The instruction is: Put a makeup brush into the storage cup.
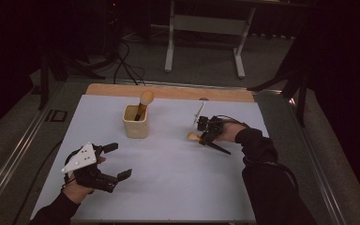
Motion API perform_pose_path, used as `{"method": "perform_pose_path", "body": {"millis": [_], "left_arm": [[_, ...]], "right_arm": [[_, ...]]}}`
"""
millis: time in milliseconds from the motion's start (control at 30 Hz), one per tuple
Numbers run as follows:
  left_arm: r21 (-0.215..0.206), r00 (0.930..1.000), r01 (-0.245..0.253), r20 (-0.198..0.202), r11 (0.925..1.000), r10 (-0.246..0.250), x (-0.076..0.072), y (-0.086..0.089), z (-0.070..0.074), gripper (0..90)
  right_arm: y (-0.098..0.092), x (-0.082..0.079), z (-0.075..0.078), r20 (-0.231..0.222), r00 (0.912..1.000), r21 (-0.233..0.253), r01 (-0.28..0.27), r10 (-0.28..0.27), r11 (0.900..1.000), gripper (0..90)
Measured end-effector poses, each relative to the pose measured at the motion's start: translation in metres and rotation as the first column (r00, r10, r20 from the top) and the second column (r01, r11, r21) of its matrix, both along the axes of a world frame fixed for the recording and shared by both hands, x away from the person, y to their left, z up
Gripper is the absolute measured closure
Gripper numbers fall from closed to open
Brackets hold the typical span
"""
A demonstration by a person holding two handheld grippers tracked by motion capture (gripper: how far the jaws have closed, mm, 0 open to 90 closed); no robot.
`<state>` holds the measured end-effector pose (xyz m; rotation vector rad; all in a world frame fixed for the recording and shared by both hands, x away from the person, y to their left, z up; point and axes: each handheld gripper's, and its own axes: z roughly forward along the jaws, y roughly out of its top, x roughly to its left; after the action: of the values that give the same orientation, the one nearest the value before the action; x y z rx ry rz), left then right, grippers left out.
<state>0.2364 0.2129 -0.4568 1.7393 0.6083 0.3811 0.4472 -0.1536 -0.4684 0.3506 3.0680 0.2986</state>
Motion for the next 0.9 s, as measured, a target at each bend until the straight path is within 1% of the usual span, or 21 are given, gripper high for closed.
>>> {"method": "perform_pose_path", "body": {"millis": [33, 67, 100, 133, 167, 267, 333, 367, 400, 500, 633, 700, 733, 800, 833, 900], "left_arm": [[-0.001, 1.0000, 0.000, -0.001, 1.0000, 0.000, 0.000, 0.000, 0.000, 1.5], [-0.001, 1.0000, 0.001, -0.001, 1.0000, -0.001, 0.000, 0.000, 0.000, 1.5], [0.002, 1.0000, 0.001, 0.000, 1.0000, -0.001, 0.000, 0.000, 0.000, 1.5], [0.002, 1.0000, 0.002, 0.001, 1.0000, -0.002, 0.000, 0.000, 0.000, 1.5], [0.001, 1.0000, 0.003, 0.001, 1.0000, -0.003, 0.000, -0.001, 0.000, 1.5], [0.000, 1.0000, 0.002, 0.001, 1.0000, -0.002, 0.000, 0.000, 0.000, 1.5], [-0.002, 1.0000, 0.001, 0.002, 1.0000, -0.001, 0.000, 0.000, 0.000, 1.5], [-0.003, 1.0000, 0.000, 0.002, 1.0000, 0.000, 0.000, 0.000, 0.001, 1.5], [-0.003, 1.0000, 0.000, 0.003, 1.0000, 0.000, 0.000, 0.000, 0.001, 1.5], [-0.004, 1.0000, 0.001, 0.005, 1.0000, -0.001, 0.000, 0.000, 0.001, 1.5], [-0.004, 1.0000, -0.001, 0.003, 1.0000, 0.001, 0.000, 0.000, 0.001, 1.5], [-0.004, 1.0000, -0.002, 0.004, 1.0000, 0.002, 0.000, 0.000, 0.001, 1.5], [-0.004, 1.0000, -0.002, 0.005, 1.0000, 0.002, 0.000, 0.001, 0.002, 1.5], [-0.007, 1.0000, -0.002, 0.005, 1.0000, 0.003, 0.000, 0.001, 0.001, 1.5], [-0.006, 1.0000, -0.003, 0.005, 1.0000, 0.003, 0.000, 0.001, 0.001, 1.5], [-0.006, 1.0000, -0.003, 0.005, 1.0000, 0.003, 0.000, 0.001, 0.001, 1.5]], "right_arm": [[0.000, -0.001, 0.001, 0.010, 1.0000, 0.001, 0.001, -0.001, 1.000, 71.5], [-0.001, -0.001, 0.003, 0.012, 0.9999, 0.005, 0.007, -0.007, 1.000, 71.5], [-0.002, -0.001, 0.004, 0.012, 0.9999, 0.010, 0.001, -0.001, 1.000, 71.5], [-0.002, -0.001, 0.006, 0.018, 0.9998, 0.013, 0.010, -0.011, 1.000, 71.5], [-0.003, -0.001, 0.007, 0.012, 0.9998, 0.019, 0.013, -0.013, 1.000, 71.5], [-0.004, -0.001, 0.010, 0.016, 0.9998, 0.029, 0.012, -0.012, 1.000, 71.5], [-0.005, -0.002, 0.013, 0.016, 0.9996, 0.049, 0.021, -0.022, 0.999, 71.5], [-0.005, -0.002, 0.015, 0.014, 0.9997, 0.056, 0.017, -0.018, 0.998, 71.5], [-0.005, -0.002, 0.016, 0.022, 0.9997, 0.063, 0.013, -0.014, 0.998, 71.4], [-0.006, -0.004, 0.021, 0.021, 0.9996, 0.086, 0.015, -0.017, 0.996, 71.5], [-0.007, -0.006, 0.028, 0.021, 0.9995, 0.124, 0.019, -0.021, 0.992, 71.5], [-0.007, -0.007, 0.030, 0.029, 0.9992, 0.135, 0.023, -0.027, 0.991, 71.5], [-0.007, -0.008, 0.032, 0.022, 0.9994, 0.142, 0.021, -0.025, 0.990, 71.4], [-0.007, -0.009, 0.035, 0.029, 0.9991, 0.154, 0.027, -0.032, 0.988, 71.4], [-0.008, -0.009, 0.036, 0.022, 0.9993, 0.172, 0.025, -0.030, 0.985, 71.5], [-0.009, -0.010, 0.040, 0.025, 0.9990, 0.205, 0.031, -0.037, 0.978, 71.4]]}}
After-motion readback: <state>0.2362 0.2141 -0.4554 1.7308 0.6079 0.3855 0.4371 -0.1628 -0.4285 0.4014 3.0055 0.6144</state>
